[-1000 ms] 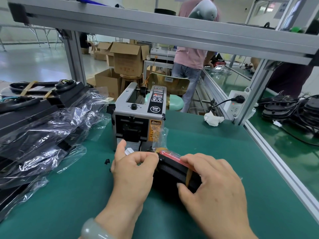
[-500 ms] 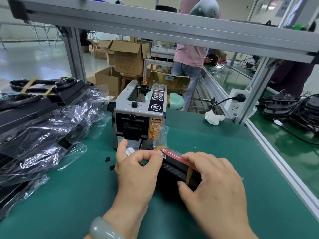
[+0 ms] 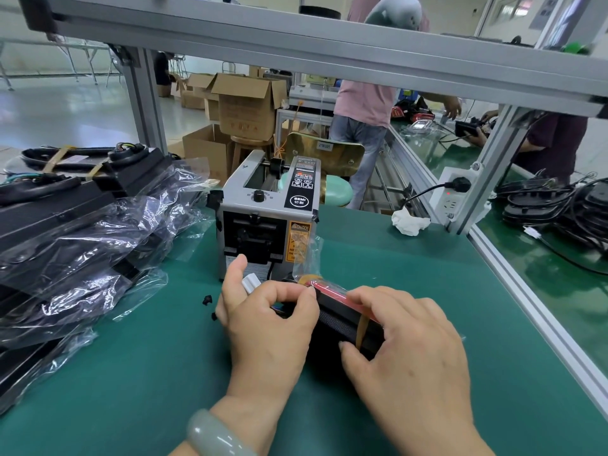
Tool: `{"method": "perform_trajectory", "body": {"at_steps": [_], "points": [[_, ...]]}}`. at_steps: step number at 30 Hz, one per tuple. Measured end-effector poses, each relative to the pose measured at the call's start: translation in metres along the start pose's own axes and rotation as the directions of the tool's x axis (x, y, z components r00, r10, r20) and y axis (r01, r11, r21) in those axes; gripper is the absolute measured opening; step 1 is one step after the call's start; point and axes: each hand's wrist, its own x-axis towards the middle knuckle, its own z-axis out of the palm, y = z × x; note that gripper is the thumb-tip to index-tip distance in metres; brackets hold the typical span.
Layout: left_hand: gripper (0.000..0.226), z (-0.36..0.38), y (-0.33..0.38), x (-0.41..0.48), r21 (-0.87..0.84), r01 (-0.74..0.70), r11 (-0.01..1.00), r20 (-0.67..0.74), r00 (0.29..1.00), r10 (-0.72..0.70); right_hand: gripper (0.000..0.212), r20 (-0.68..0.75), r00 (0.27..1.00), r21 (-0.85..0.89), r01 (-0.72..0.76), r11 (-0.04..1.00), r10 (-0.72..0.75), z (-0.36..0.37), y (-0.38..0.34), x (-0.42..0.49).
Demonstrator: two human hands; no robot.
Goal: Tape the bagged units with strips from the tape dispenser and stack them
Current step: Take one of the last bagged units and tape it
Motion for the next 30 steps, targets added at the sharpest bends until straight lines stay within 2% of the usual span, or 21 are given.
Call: {"method": "perform_trajectory", "body": {"at_steps": [8,18,30], "points": [[0.026,-0.0007,-0.0036,0.0017,0.029,-0.068,0.997,0.0,0.998,0.068,0.056,-0.002,1.0,0.006,-0.008,1.0,0.008,-0.0002,0.0008,-0.001],[0.026,-0.0079,-0.0057,0.0087,-0.1,-0.042,0.994,0.115,0.992,0.054,0.055,0.0,1.0,0.005,-0.018,1.0,0.018,-0.0003,0.001,-0.0003],[0.016,-0.0002,-0.0066,0.0059,0.011,-0.069,0.998,0.057,0.996,0.068,0.055,0.014,1.0,0.006,-0.017,1.0,0.017,-0.0009,0.0004,-0.0002]]}}
